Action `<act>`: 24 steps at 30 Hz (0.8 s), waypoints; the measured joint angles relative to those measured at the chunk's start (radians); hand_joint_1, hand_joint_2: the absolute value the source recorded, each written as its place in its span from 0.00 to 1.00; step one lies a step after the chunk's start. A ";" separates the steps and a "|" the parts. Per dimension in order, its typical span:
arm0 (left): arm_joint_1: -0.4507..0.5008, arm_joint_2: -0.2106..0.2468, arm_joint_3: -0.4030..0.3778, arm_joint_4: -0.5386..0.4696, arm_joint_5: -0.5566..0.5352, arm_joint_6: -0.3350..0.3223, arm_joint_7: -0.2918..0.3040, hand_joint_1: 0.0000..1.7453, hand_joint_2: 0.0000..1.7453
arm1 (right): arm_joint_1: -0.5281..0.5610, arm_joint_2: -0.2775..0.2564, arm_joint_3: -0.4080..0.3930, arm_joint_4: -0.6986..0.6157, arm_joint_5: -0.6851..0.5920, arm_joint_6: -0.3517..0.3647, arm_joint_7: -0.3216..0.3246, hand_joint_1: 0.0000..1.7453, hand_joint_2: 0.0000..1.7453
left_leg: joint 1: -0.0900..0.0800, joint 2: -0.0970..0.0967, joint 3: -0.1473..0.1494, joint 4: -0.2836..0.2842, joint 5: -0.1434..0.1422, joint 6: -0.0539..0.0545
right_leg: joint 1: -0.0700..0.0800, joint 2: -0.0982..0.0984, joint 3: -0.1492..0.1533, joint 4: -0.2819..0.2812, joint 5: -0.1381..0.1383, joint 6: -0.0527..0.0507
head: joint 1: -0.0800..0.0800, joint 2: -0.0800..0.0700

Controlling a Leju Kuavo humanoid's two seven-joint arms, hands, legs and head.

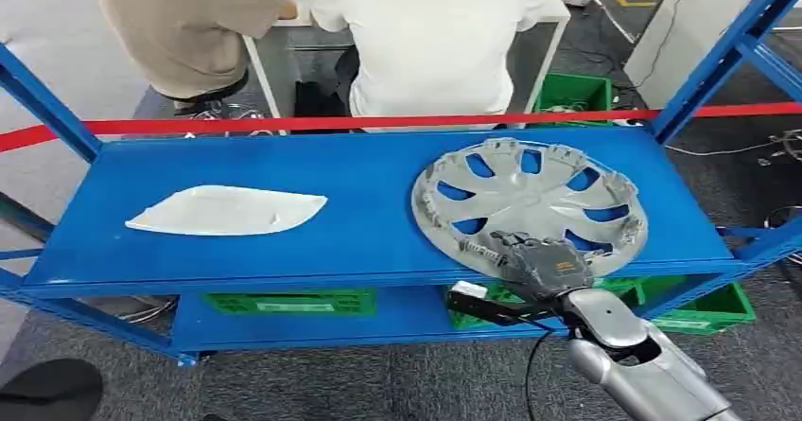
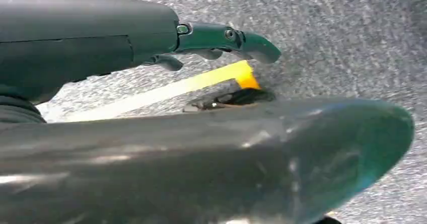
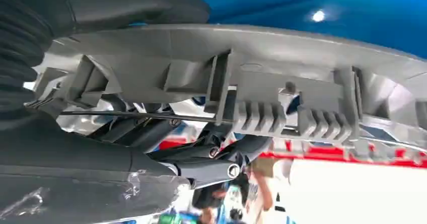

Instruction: Take the parts from the cabinet and place them on the table.

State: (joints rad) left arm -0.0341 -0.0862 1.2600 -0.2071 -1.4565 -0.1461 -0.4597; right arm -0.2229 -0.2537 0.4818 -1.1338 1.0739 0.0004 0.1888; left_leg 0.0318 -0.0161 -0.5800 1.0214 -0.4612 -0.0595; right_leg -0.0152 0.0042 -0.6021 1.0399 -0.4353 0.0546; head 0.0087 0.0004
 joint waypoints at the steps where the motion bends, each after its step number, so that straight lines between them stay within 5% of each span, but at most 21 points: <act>1: 0.001 -0.002 0.001 0.000 0.000 0.000 0.000 0.00 0.00 | 0.014 -0.007 -0.010 -0.026 0.007 -0.007 0.002 1.00 1.00 | -0.001 -0.001 -0.006 0.010 -0.002 0.015 | 0.000 0.002 -0.001 -0.006 0.003 0.004 | 0.007 0.000; 3: 0.006 -0.002 0.003 0.000 0.001 0.001 -0.002 0.00 0.00 | 0.041 -0.014 -0.022 -0.070 0.022 -0.025 0.006 1.00 1.00 | -0.005 0.000 -0.007 0.012 -0.003 0.031 | -0.004 0.003 0.005 -0.016 0.008 0.012 | 0.008 0.000; 5: 0.004 -0.002 0.004 0.000 0.003 0.003 -0.003 0.00 0.00 | 0.059 -0.022 -0.034 -0.106 0.028 -0.034 0.007 1.00 1.00 | -0.003 0.000 -0.005 0.010 -0.001 0.046 | -0.007 -0.001 -0.012 0.018 -0.022 0.019 | 0.010 0.000; 8: 0.004 -0.003 0.004 0.000 0.003 0.003 -0.003 0.00 0.00 | 0.073 -0.028 -0.042 -0.138 0.032 -0.042 0.010 1.00 1.00 | -0.007 0.002 -0.005 0.010 -0.004 0.055 | -0.004 0.000 -0.121 0.252 -0.129 0.022 | 0.016 0.000; 10: 0.005 -0.003 0.004 0.000 0.003 0.003 -0.003 0.00 0.00 | 0.087 -0.031 -0.046 -0.152 0.034 -0.042 0.010 1.00 1.00 | -0.009 0.001 -0.004 0.010 -0.006 0.057 | -0.004 0.000 -0.155 0.310 -0.129 0.017 | 0.016 0.000; 13: 0.004 -0.004 0.005 0.000 0.006 0.003 -0.016 0.00 0.00 | 0.101 -0.034 -0.055 -0.180 0.051 -0.062 0.011 1.00 1.00 | -0.011 -0.001 0.007 0.010 -0.011 0.055 | -0.002 0.000 -0.048 0.085 -0.002 0.002 | 0.016 0.000; 14: 0.004 -0.005 0.005 0.000 0.006 0.003 -0.023 0.00 0.00 | 0.107 -0.034 -0.062 -0.194 0.061 -0.080 0.013 1.00 1.00 | -0.011 -0.002 0.009 0.010 -0.014 0.051 | 0.000 0.000 -0.019 0.018 0.009 -0.001 | 0.018 0.000; 17: 0.005 -0.005 0.005 0.000 0.007 0.015 -0.036 0.00 0.00 | 0.141 -0.034 -0.080 -0.247 0.099 -0.129 0.020 1.00 1.00 | -0.014 -0.003 0.003 0.005 -0.011 0.032 | 0.008 0.002 -0.010 0.004 -0.003 -0.003 | 0.016 0.000; 20: 0.005 -0.006 0.005 0.000 0.000 0.036 -0.037 0.00 0.00 | 0.180 -0.033 -0.095 -0.299 0.128 -0.158 0.020 1.00 1.00 | -0.014 0.002 0.005 0.007 -0.022 0.014 | 0.002 0.001 -0.002 -0.015 0.005 -0.020 | 0.015 0.000; 24: 0.005 -0.008 0.005 0.000 -0.008 0.054 -0.034 0.00 0.00 | 0.219 -0.030 -0.116 -0.345 0.145 -0.190 0.008 1.00 1.00 | -0.016 0.003 -0.124 0.270 -0.151 0.006 | 0.003 -0.003 -0.003 -0.016 0.003 -0.032 | 0.012 0.000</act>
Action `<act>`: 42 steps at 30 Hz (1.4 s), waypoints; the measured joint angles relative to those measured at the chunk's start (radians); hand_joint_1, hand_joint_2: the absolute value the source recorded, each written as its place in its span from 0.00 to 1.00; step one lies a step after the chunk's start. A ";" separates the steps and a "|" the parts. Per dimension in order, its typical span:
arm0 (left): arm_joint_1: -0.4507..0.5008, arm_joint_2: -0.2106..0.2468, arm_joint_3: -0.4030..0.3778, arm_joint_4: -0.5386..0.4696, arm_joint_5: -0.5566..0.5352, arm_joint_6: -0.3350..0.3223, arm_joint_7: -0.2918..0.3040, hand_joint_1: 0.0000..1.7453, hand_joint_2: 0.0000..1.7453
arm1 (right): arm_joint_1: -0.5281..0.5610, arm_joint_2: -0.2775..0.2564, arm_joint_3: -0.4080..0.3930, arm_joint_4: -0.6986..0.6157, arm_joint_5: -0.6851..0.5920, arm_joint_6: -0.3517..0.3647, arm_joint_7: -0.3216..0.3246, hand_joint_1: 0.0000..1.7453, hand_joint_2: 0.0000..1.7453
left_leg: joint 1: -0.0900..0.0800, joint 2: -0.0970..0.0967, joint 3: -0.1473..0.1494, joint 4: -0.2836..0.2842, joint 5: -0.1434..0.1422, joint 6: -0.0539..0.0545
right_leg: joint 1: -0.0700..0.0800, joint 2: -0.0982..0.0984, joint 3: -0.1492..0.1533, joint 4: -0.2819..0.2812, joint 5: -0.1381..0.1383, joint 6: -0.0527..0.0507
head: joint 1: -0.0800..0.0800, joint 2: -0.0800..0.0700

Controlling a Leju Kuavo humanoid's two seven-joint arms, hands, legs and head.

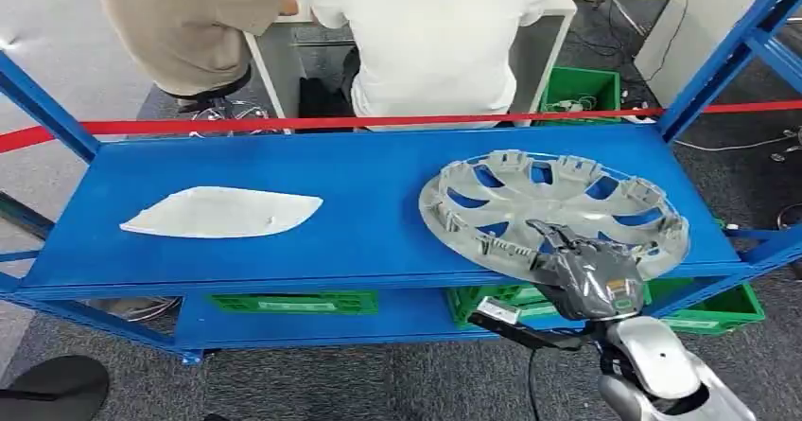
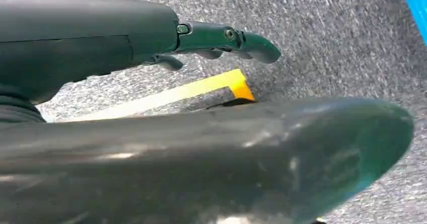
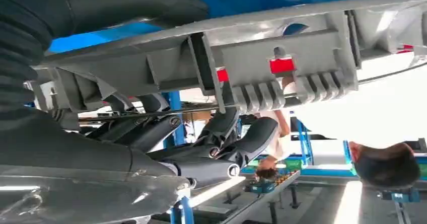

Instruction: Take the parts from the cabinet and place them on the table.

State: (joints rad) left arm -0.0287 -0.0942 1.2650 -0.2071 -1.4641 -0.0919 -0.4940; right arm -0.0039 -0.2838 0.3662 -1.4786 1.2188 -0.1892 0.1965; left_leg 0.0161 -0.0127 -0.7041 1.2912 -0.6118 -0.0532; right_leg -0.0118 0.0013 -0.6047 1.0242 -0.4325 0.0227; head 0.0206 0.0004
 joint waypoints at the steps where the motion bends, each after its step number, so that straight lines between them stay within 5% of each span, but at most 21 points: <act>1: 0.002 0.000 0.000 0.000 -0.003 0.003 0.000 0.00 0.00 | 0.013 0.001 -0.003 -0.010 0.000 -0.009 -0.007 1.00 1.00 | 0.000 0.000 -0.017 0.027 0.005 -0.001 | 0.000 0.000 0.001 0.000 0.000 0.000 | 0.000 0.000; 3: 0.002 0.000 0.000 0.000 -0.005 0.008 -0.001 0.00 0.00 | 0.038 0.006 -0.015 -0.033 -0.002 -0.042 -0.025 1.00 1.00 | 0.000 0.000 0.017 -0.055 0.079 0.001 | 0.000 0.000 0.002 0.001 -0.001 0.001 | 0.000 0.000; 5: 0.001 0.003 0.000 0.000 -0.003 0.008 -0.007 0.00 0.00 | 0.059 0.016 -0.024 -0.057 -0.016 -0.101 -0.053 1.00 1.00 | 0.001 0.002 0.101 -0.221 0.160 0.004 | -0.001 0.002 0.006 0.004 -0.004 0.007 | 0.000 0.000; 6: 0.001 0.003 0.000 0.000 -0.001 0.008 -0.010 0.00 0.00 | 0.069 0.021 -0.029 -0.074 -0.029 -0.139 -0.073 1.00 1.00 | 0.000 0.001 0.121 -0.264 0.154 0.005 | 0.008 0.002 0.001 0.013 -0.008 0.013 | -0.003 0.000; 11: 0.003 0.006 0.000 0.000 0.002 0.010 -0.015 0.00 0.00 | 0.117 0.039 -0.039 -0.132 -0.060 -0.216 -0.131 1.00 1.00 | 0.004 0.000 0.121 -0.274 0.156 0.042 | 0.001 0.005 -0.003 0.013 -0.015 0.039 | 0.004 0.000; 15: 0.005 0.010 0.000 0.000 0.003 0.008 -0.016 0.00 0.00 | 0.150 0.053 -0.039 -0.173 -0.102 -0.306 -0.194 1.00 1.00 | 0.003 0.002 0.121 -0.273 0.154 0.050 | 0.000 0.005 -0.127 0.292 -0.151 0.050 | 0.017 0.000; 16: 0.005 0.010 0.000 0.000 0.003 0.008 -0.016 0.00 0.00 | 0.157 0.056 -0.038 -0.183 -0.124 -0.316 -0.216 1.00 1.00 | 0.002 0.002 0.122 -0.273 0.154 0.050 | 0.000 0.004 -0.143 0.327 -0.154 0.051 | 0.018 0.000; 18: 0.005 0.012 0.001 0.000 0.002 0.008 -0.016 0.00 0.00 | 0.170 0.058 -0.033 -0.203 -0.186 -0.329 -0.262 1.00 1.00 | 0.004 0.001 0.126 -0.273 0.153 0.049 | -0.001 0.004 -0.100 0.244 -0.093 0.048 | 0.018 0.000; 20: 0.005 0.014 0.001 0.000 0.001 0.008 -0.019 0.00 0.00 | 0.181 0.058 -0.031 -0.236 -0.302 -0.337 -0.324 1.00 1.00 | 0.006 -0.002 0.131 -0.273 0.150 0.043 | -0.003 0.003 -0.005 0.060 -0.013 0.047 | 0.019 0.000; 21: 0.005 0.019 0.001 -0.001 0.001 0.008 -0.019 0.00 0.00 | 0.183 0.058 -0.031 -0.250 -0.354 -0.343 -0.360 1.00 1.00 | -0.002 -0.003 0.131 -0.272 0.148 0.035 | 0.000 0.005 0.020 0.015 -0.030 0.048 | 0.022 0.000; 22: 0.005 0.019 0.001 -0.001 0.001 0.008 -0.020 0.00 0.00 | 0.186 0.061 -0.031 -0.263 -0.375 -0.349 -0.379 1.00 1.00 | -0.003 -0.004 0.128 -0.271 0.150 0.029 | 0.000 0.009 0.017 0.014 -0.022 0.034 | 0.021 0.000; 25: 0.004 0.021 0.001 -0.001 -0.003 0.008 -0.021 0.00 0.00 | 0.196 0.064 -0.031 -0.301 -0.392 -0.355 -0.393 1.00 1.00 | 0.001 -0.004 0.133 -0.286 0.158 0.010 | 0.004 0.011 0.012 0.012 -0.019 0.015 | 0.018 0.000; 27: 0.004 0.022 0.001 -0.001 -0.005 0.008 -0.021 0.00 0.00 | 0.200 0.064 -0.031 -0.319 -0.394 -0.355 -0.396 1.00 1.00 | 0.000 0.000 0.122 -0.259 0.129 0.002 | -0.002 0.009 0.016 0.005 -0.014 0.000 | 0.013 0.000; 29: 0.004 0.022 0.001 -0.001 -0.005 0.007 -0.021 0.00 0.00 | 0.201 0.065 -0.031 -0.331 -0.396 -0.355 -0.399 1.00 1.00 | 0.000 0.000 0.049 -0.102 0.041 -0.001 | 0.000 0.007 0.013 0.005 -0.013 -0.007 | 0.006 0.000; 31: 0.006 0.022 0.001 -0.001 -0.006 0.006 -0.021 0.00 0.00 | 0.202 0.067 -0.031 -0.332 -0.428 -0.354 -0.421 1.00 1.00 | 0.000 0.001 -0.011 0.025 0.002 -0.001 | 0.003 0.006 0.013 0.005 -0.013 -0.008 | 0.006 0.000; 33: 0.006 0.023 0.001 -0.001 -0.007 0.006 -0.021 0.00 0.00 | 0.208 0.069 -0.031 -0.338 -0.481 -0.348 -0.464 1.00 1.00 | 0.000 0.001 0.005 -0.014 0.051 0.002 | 0.003 0.007 0.014 0.005 -0.013 -0.008 | 0.006 0.000; 35: 0.005 0.026 0.002 -0.001 -0.009 0.006 -0.023 0.00 0.00 | 0.211 0.074 -0.031 -0.358 -0.571 -0.323 -0.520 1.00 1.00 | 0.000 0.001 0.089 -0.180 0.139 0.007 | 0.002 0.007 0.016 0.006 -0.014 -0.005 | 0.006 0.000; 36: 0.004 0.025 0.002 -0.001 -0.011 0.006 -0.024 0.00 0.00 | 0.209 0.076 -0.031 -0.370 -0.624 -0.297 -0.552 1.00 1.00 | 0.001 0.002 0.124 -0.245 0.157 0.009 | 0.003 0.009 0.015 0.007 -0.013 0.000 | 0.004 0.000; 37: 0.002 0.025 0.002 -0.001 -0.013 0.006 -0.025 0.00 0.00 | 0.208 0.077 -0.031 -0.381 -0.671 -0.274 -0.576 1.00 1.00 | 0.001 0.001 0.135 -0.283 0.148 0.011 | 0.012 0.011 0.009 0.019 -0.018 0.006 | 0.001 0.000; 40: 0.000 0.025 0.003 -0.001 -0.015 -0.001 -0.030 0.00 0.00 | 0.206 0.082 -0.030 -0.424 -0.836 -0.177 -0.655 1.00 1.00 | -0.004 0.000 0.127 -0.274 0.150 0.029 | 0.008 0.011 0.010 0.005 -0.009 0.021 | 0.007 0.000; 42: -0.001 0.027 0.005 -0.001 -0.015 -0.003 -0.031 0.00 0.00 | 0.206 0.084 -0.029 -0.452 -0.861 -0.159 -0.668 1.00 1.00 | 0.005 0.002 0.129 -0.279 0.154 0.042 | 0.007 0.008 -0.003 0.032 -0.035 0.032 | 0.011 0.000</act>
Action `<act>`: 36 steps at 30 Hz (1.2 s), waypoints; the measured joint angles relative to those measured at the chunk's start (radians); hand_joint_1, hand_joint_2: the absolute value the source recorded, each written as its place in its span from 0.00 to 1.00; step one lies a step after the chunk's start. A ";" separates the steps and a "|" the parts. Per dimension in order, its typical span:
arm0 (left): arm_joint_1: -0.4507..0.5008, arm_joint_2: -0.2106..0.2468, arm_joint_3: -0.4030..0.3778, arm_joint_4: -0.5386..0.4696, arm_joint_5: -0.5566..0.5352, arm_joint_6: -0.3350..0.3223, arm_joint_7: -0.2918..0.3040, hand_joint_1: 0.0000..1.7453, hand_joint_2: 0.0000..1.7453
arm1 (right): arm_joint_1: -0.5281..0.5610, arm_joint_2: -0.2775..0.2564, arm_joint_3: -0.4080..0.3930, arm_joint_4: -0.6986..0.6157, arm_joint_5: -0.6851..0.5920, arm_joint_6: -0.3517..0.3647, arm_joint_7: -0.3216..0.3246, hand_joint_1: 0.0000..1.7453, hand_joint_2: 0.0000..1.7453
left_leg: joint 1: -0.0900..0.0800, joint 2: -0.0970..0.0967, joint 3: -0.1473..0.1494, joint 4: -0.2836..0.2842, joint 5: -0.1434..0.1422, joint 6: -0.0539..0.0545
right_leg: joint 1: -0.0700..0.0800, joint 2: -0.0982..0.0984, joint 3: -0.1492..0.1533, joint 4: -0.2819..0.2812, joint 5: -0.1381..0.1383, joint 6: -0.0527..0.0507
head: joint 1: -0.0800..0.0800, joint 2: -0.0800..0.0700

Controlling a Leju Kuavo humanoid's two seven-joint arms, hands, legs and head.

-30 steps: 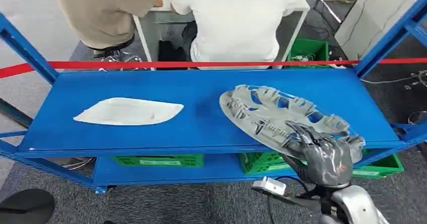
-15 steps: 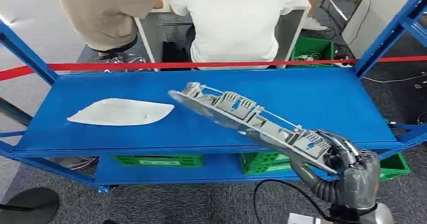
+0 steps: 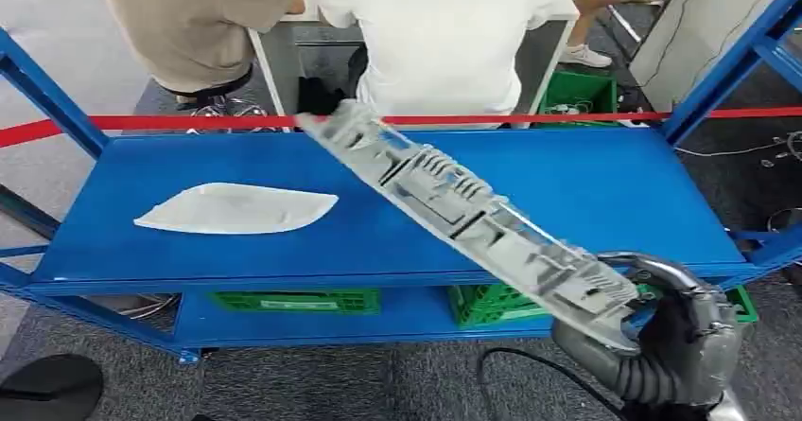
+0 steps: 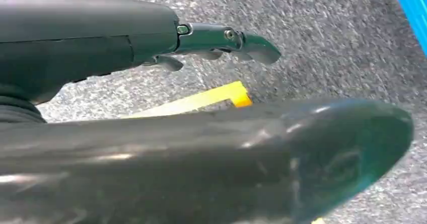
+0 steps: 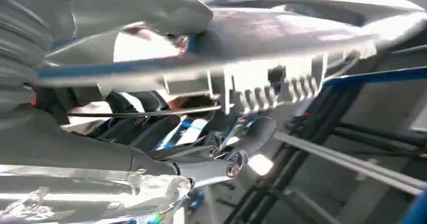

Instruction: Take the parts from the cabinet and place them on the table.

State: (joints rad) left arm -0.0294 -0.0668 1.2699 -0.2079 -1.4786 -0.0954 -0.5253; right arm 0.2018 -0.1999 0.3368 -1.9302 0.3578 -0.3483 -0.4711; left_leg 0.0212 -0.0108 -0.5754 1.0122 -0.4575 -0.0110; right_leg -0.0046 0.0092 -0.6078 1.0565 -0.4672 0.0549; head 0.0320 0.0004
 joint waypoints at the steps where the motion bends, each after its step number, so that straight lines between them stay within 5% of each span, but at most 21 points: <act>1: -0.002 0.001 0.001 0.000 0.000 0.000 -0.001 0.00 0.00 | -0.001 0.000 0.002 -0.008 -0.002 0.002 -0.003 1.00 1.00 | 0.000 0.000 0.000 0.000 0.000 0.004 | -0.001 -0.001 -0.024 0.058 -0.036 0.005 | 0.005 0.000; 3: -0.001 0.001 0.002 0.000 0.000 -0.001 -0.002 0.00 0.00 | -0.001 0.002 0.003 -0.015 -0.004 0.005 -0.004 1.00 1.00 | -0.001 0.000 0.000 0.000 -0.001 0.005 | -0.003 -0.001 -0.098 0.224 -0.110 0.011 | 0.006 0.000; 5: 0.000 0.001 0.002 0.000 0.000 -0.001 -0.002 0.00 0.00 | 0.000 0.002 0.004 -0.016 -0.005 0.006 -0.005 1.00 1.00 | -0.001 0.000 0.000 0.000 -0.001 0.005 | -0.004 -0.001 -0.140 0.308 -0.131 0.013 | 0.005 0.000; 7: 0.000 0.001 0.003 0.000 0.000 -0.001 -0.002 0.00 0.00 | -0.001 0.003 0.007 -0.021 -0.015 0.013 -0.009 1.00 1.00 | 0.000 -0.001 0.003 0.001 -0.002 0.004 | -0.006 -0.001 -0.095 0.213 -0.061 0.013 | 0.005 0.000; 9: 0.000 0.001 0.005 0.000 0.011 -0.013 -0.002 0.00 0.00 | -0.007 0.005 0.008 -0.037 -0.090 0.072 -0.039 1.00 1.00 | 0.001 -0.003 0.010 0.001 -0.007 -0.005 | -0.011 -0.004 0.002 0.024 0.024 0.014 | 0.006 0.000; 10: -0.002 0.003 0.011 0.000 0.021 -0.023 -0.002 0.00 0.00 | -0.011 0.006 0.013 -0.046 -0.171 0.158 -0.062 1.00 1.00 | -0.007 -0.004 0.008 0.009 -0.012 -0.014 | -0.007 -0.001 0.025 -0.021 0.008 0.011 | 0.008 0.000; 11: -0.003 0.003 0.016 0.000 0.035 -0.037 -0.002 0.00 0.00 | -0.011 0.006 0.022 -0.058 -0.257 0.250 -0.079 1.00 1.00 | -0.006 -0.004 0.006 0.005 -0.007 -0.020 | -0.007 0.002 0.019 -0.014 0.011 -0.002 | 0.003 0.000; 14: -0.006 0.003 0.029 0.000 0.064 -0.065 0.014 0.00 0.00 | -0.027 0.007 0.053 -0.096 -0.417 0.467 -0.092 1.00 1.00 | -0.003 -0.004 0.006 0.001 0.001 -0.036 | -0.005 0.003 0.012 -0.013 0.020 -0.020 | 0.005 0.000; 16: -0.011 0.003 0.043 0.000 0.088 -0.081 0.048 0.00 0.00 | -0.040 0.007 0.075 -0.105 -0.483 0.612 -0.091 1.00 1.00 | -0.004 0.000 -0.013 0.046 -0.053 -0.043 | -0.008 0.000 0.011 -0.020 0.028 -0.035 | 0.000 0.000; 18: -0.015 0.001 0.052 0.000 0.103 -0.084 0.079 0.00 0.00 | -0.047 0.008 0.103 -0.105 -0.556 0.720 -0.089 1.00 1.00 | -0.004 0.000 -0.079 0.203 -0.141 -0.045 | -0.005 -0.003 0.002 -0.019 0.033 -0.043 | -0.002 0.000; 20: -0.017 0.000 0.061 0.000 0.108 -0.079 0.101 0.00 0.00 | -0.049 0.016 0.114 -0.101 -0.620 0.779 -0.080 1.00 1.00 | -0.005 0.000 -0.119 0.306 -0.172 -0.044 | -0.001 -0.005 -0.007 -0.019 0.039 -0.045 | -0.003 0.000; 22: -0.018 0.002 0.064 0.000 0.109 -0.071 0.112 0.00 0.00 | -0.054 0.022 0.115 -0.093 -0.663 0.835 -0.069 1.00 1.00 | -0.005 0.000 -0.071 0.231 -0.115 -0.039 | -0.001 -0.005 -0.015 -0.019 0.048 -0.041 | -0.003 0.000; 23: -0.021 0.002 0.065 0.000 0.108 -0.068 0.119 0.00 0.00 | -0.057 0.026 0.116 -0.089 -0.679 0.857 -0.064 1.00 1.00 | -0.005 0.000 -0.013 0.130 -0.070 -0.036 | -0.002 -0.003 -0.019 -0.019 0.053 -0.037 | -0.005 0.000; 25: -0.029 0.003 0.067 0.000 0.107 -0.062 0.126 0.00 0.00 | -0.060 0.033 0.116 -0.086 -0.690 0.875 -0.060 1.00 1.00 | -0.005 0.000 0.061 0.002 -0.052 -0.032 | 0.003 -0.002 -0.025 -0.014 0.060 -0.026 | -0.007 0.000; 29: -0.031 0.003 0.071 0.000 0.113 -0.055 0.161 0.00 0.00 | -0.060 0.038 0.122 -0.069 -0.708 0.903 -0.048 1.00 1.00 | -0.009 -0.001 0.045 -0.006 -0.027 -0.004 | 0.001 -0.001 -0.030 -0.026 0.089 -0.004 | -0.006 0.000; 30: -0.033 0.003 0.072 0.000 0.115 -0.054 0.170 0.00 0.00 | -0.058 0.038 0.126 -0.063 -0.713 0.906 -0.046 1.00 1.00 | -0.004 0.002 0.041 -0.007 -0.019 0.004 | -0.001 -0.001 -0.036 -0.021 0.081 0.000 | -0.007 0.000; 31: -0.036 0.005 0.076 0.000 0.118 -0.053 0.178 0.00 0.00 | -0.056 0.041 0.129 -0.057 -0.718 0.908 -0.047 1.00 1.00 | -0.005 0.003 0.032 -0.007 -0.012 0.010 | -0.001 -0.003 -0.052 0.004 0.040 0.004 | -0.003 0.000; 34: -0.034 0.011 0.090 0.000 0.134 -0.051 0.213 0.00 0.00 | -0.054 0.049 0.140 -0.042 -0.711 0.910 -0.051 1.00 1.00 | -0.007 0.006 0.001 -0.007 0.012 0.013 | -0.003 -0.003 -0.124 0.243 -0.116 0.015 | 0.000 0.000; 36: -0.030 0.018 0.095 0.000 0.135 -0.043 0.233 0.00 0.00 | -0.052 0.055 0.145 -0.031 -0.700 0.908 -0.062 1.00 1.00 | -0.007 0.009 -0.017 -0.006 0.025 0.011 | -0.003 -0.003 -0.114 0.284 -0.118 0.014 | 0.000 0.000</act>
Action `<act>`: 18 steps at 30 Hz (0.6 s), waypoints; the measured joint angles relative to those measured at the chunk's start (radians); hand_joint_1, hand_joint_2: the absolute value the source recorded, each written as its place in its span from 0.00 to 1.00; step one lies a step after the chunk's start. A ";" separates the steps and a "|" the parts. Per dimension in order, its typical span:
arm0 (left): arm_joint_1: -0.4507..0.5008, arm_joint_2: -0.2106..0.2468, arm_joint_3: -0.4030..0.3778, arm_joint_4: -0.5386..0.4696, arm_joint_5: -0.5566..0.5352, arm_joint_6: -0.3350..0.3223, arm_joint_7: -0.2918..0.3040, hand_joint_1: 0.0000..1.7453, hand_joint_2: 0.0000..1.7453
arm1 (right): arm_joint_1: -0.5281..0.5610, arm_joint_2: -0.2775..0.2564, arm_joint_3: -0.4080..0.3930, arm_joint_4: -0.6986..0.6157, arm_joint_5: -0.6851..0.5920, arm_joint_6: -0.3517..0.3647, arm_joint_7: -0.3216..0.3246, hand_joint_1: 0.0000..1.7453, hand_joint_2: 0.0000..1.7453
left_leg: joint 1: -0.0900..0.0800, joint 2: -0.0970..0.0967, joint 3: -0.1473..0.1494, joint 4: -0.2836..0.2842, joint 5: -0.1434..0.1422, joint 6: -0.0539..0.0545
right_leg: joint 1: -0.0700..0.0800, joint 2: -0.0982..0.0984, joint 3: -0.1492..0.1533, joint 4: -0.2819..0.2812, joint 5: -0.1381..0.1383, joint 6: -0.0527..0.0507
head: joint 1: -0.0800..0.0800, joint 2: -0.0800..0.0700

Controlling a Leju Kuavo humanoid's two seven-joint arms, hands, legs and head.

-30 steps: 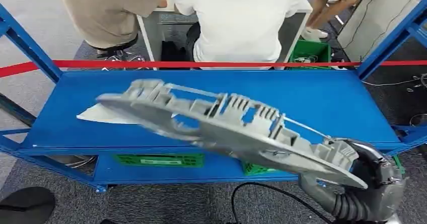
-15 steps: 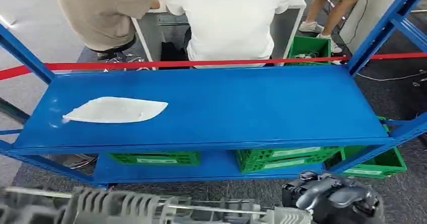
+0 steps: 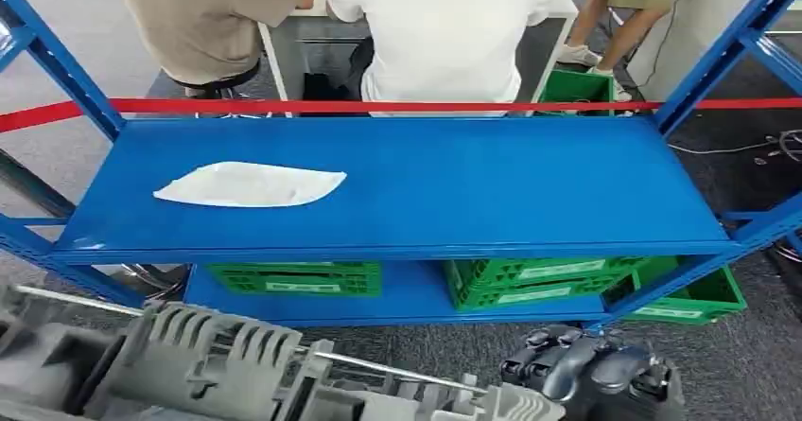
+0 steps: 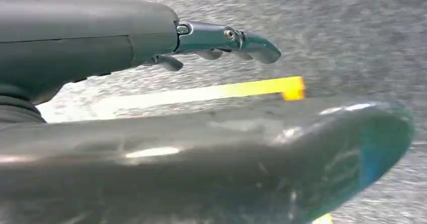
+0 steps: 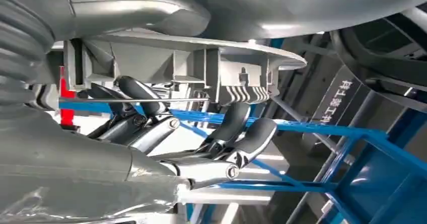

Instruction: Take the parts from the cabinet and place them on the table.

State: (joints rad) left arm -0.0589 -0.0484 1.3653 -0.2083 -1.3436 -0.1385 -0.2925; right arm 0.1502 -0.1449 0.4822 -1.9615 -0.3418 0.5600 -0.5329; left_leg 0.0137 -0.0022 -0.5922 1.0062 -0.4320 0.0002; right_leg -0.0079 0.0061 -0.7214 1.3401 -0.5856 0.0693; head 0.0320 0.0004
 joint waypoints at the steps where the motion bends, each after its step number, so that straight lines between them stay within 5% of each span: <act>1: 0.003 0.006 0.001 0.000 0.000 0.003 0.007 0.00 0.00 | 0.002 0.004 0.003 0.005 0.008 -0.005 -0.005 1.00 1.00 | 0.000 0.000 -0.010 0.000 0.008 -0.002 | 0.000 0.000 0.047 -0.052 0.032 -0.003 | 0.000 0.000; 3: 0.005 0.016 0.003 -0.001 0.000 0.005 0.013 0.00 0.00 | 0.003 0.012 0.006 0.008 0.019 -0.013 -0.009 1.00 1.00 | 0.001 -0.001 -0.021 0.000 0.021 -0.010 | 0.000 0.000 0.184 -0.243 0.087 -0.008 | 0.000 0.000; 4: 0.008 0.021 0.005 -0.002 -0.001 0.005 0.014 0.00 0.00 | 0.000 0.015 0.008 0.008 0.021 -0.015 -0.010 1.00 1.00 | -0.002 -0.001 -0.024 0.001 0.027 -0.016 | 0.000 0.000 0.232 -0.326 0.058 -0.009 | 0.000 0.000; 5: 0.009 0.026 0.006 -0.003 -0.001 0.005 0.014 0.00 0.00 | 0.002 0.018 0.011 0.010 0.022 -0.017 -0.011 1.00 1.00 | -0.002 -0.001 -0.023 -0.001 0.034 -0.023 | 0.006 0.005 0.237 -0.322 0.073 -0.019 | -0.004 0.000; 7: 0.010 0.032 0.007 -0.004 -0.001 0.005 0.014 0.00 0.00 | 0.004 0.019 0.013 0.012 0.023 -0.018 -0.011 1.00 1.00 | 0.000 -0.002 -0.025 -0.002 0.048 -0.035 | 0.009 0.006 0.218 -0.321 0.076 -0.028 | -0.002 0.000; 9: 0.013 0.040 0.010 -0.004 -0.001 0.007 0.013 0.00 0.00 | 0.002 0.021 0.015 0.014 0.021 -0.017 -0.012 1.00 1.00 | 0.003 -0.002 -0.030 -0.009 0.051 -0.050 | 0.004 0.003 0.205 -0.332 0.098 -0.054 | -0.001 0.000; 10: 0.014 0.041 0.011 -0.004 -0.002 0.007 0.010 0.00 0.00 | 0.000 0.021 0.018 0.017 0.015 -0.016 -0.012 1.00 1.00 | 0.003 -0.001 -0.042 0.007 0.010 -0.052 | 0.004 0.001 0.199 -0.332 0.108 -0.062 | -0.003 0.000; 12: 0.013 0.041 0.015 -0.004 -0.007 0.002 0.003 0.00 0.00 | -0.003 0.022 0.025 0.024 0.001 -0.013 -0.012 1.00 1.00 | 0.003 -0.002 -0.087 0.136 -0.112 -0.055 | 0.005 0.001 0.169 -0.331 0.132 -0.071 | -0.009 0.000; 14: 0.010 0.042 0.015 -0.004 -0.010 -0.002 -0.006 0.00 0.00 | -0.010 0.022 0.032 0.033 -0.018 -0.005 -0.011 1.00 1.00 | 0.002 -0.002 -0.121 0.277 -0.167 -0.058 | 0.007 0.001 0.138 -0.330 0.155 -0.071 | -0.009 0.000; 16: 0.007 0.041 0.015 -0.004 -0.011 -0.002 -0.008 0.00 0.00 | -0.015 0.024 0.040 0.041 -0.031 0.002 -0.009 1.00 1.00 | 0.002 -0.002 -0.084 0.271 -0.116 -0.056 | 0.007 0.001 0.110 -0.329 0.177 -0.067 | -0.010 0.000; 18: 0.002 0.040 0.015 -0.004 -0.011 -0.002 -0.008 0.00 0.00 | -0.022 0.025 0.044 0.046 -0.035 0.003 -0.009 1.00 1.00 | 0.003 -0.001 0.020 0.136 -0.055 -0.053 | 0.007 0.001 0.086 -0.329 0.198 -0.062 | -0.010 0.000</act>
State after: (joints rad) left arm -0.0565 -0.0084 1.3806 -0.2125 -1.3546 -0.1408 -0.3006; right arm 0.1278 -0.1202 0.5260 -1.9154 -0.3769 0.5634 -0.5421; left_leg 0.0163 -0.0037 -0.5722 1.1420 -0.4873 -0.0523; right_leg -0.0007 0.0073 -0.6350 1.0116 -0.3873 0.0073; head 0.0221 0.0004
